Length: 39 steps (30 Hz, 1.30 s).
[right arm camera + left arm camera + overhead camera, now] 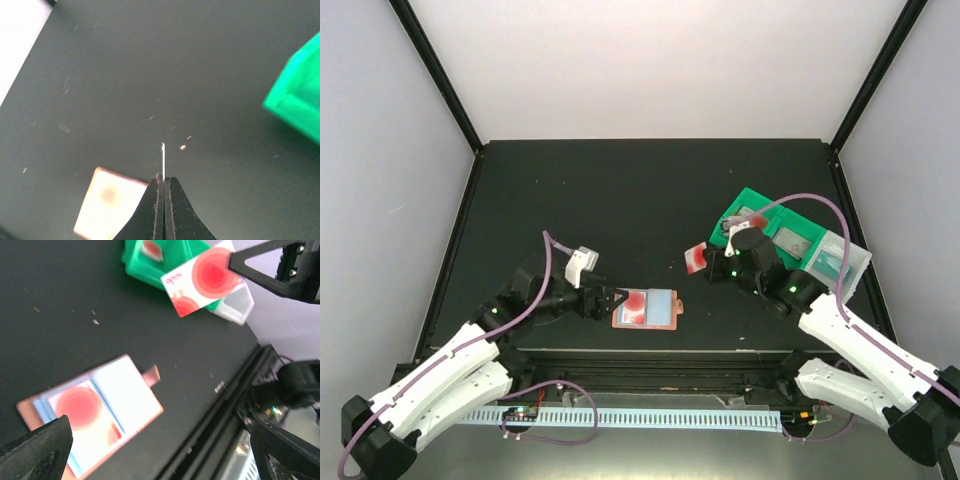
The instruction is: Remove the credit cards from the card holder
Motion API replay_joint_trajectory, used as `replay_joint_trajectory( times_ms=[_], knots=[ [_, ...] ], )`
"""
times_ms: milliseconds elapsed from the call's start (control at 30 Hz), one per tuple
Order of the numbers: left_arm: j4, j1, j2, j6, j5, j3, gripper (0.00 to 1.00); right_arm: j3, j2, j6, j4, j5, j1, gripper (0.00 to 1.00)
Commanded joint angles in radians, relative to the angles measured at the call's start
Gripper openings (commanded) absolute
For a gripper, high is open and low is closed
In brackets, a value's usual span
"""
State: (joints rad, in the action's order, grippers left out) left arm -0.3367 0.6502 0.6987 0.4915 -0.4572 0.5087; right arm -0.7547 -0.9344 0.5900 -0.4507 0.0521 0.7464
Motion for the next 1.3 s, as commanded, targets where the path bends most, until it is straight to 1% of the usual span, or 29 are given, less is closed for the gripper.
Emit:
replay_joint_trajectory(
  times_ms=[0,67,100,233,300,400,500,733,867,933,1033,1100,1167,1267],
  knots=[
    [0.115,0.001,-0.097,0.011,0.210,-0.038,0.99,-0.003,0.038,0.020,0.030,0.080,-0.107,0.01],
    [0.143,0.000,-0.136,0.058,0.303,-0.080,0.99,-0.006,0.052,0.011,0.035,0.111,-0.163,0.01],
    [0.131,-0.001,-0.153,0.083,0.372,-0.092,0.99,-0.005,0.058,0.009,0.039,0.123,-0.186,0.01],
    [0.003,-0.001,-0.230,0.104,0.620,-0.103,0.99,0.005,0.061,0.010,0.069,0.145,-0.277,0.01],
    [-0.031,0.000,-0.280,0.075,0.702,-0.105,0.99,0.001,0.045,0.008,0.086,0.149,-0.311,0.01],
    [-0.077,0.000,-0.315,0.047,0.763,-0.091,0.99,0.003,0.016,0.007,0.137,0.150,-0.366,0.01],
    [-0.042,-0.001,-0.323,0.025,0.747,-0.106,0.99,-0.006,-0.050,0.024,0.174,0.125,-0.435,0.01],
    [0.036,-0.001,-0.264,0.027,0.590,-0.124,0.99,-0.038,-0.198,0.050,0.286,0.042,-0.545,0.01],
    [0.073,0.000,-0.222,0.067,0.498,-0.126,0.99,-0.068,-0.298,0.072,0.348,0.024,-0.582,0.01],
    [0.092,-0.001,-0.201,0.076,0.458,-0.131,0.99,-0.074,-0.351,0.100,0.377,-0.016,-0.608,0.01],
    [0.088,-0.002,-0.166,0.084,0.436,-0.124,0.99,-0.086,-0.422,0.137,0.424,-0.079,-0.635,0.01],
    [0.076,-0.002,-0.146,0.095,0.420,-0.110,0.99,-0.104,-0.461,0.144,0.439,-0.079,-0.639,0.01],
    [0.074,-0.003,-0.140,0.137,0.396,-0.103,0.99,-0.127,-0.500,0.154,0.445,-0.076,-0.646,0.01],
    [0.116,-0.002,-0.144,0.195,0.339,-0.124,0.99,-0.154,-0.561,0.174,0.462,-0.083,-0.659,0.01]
  ],
)
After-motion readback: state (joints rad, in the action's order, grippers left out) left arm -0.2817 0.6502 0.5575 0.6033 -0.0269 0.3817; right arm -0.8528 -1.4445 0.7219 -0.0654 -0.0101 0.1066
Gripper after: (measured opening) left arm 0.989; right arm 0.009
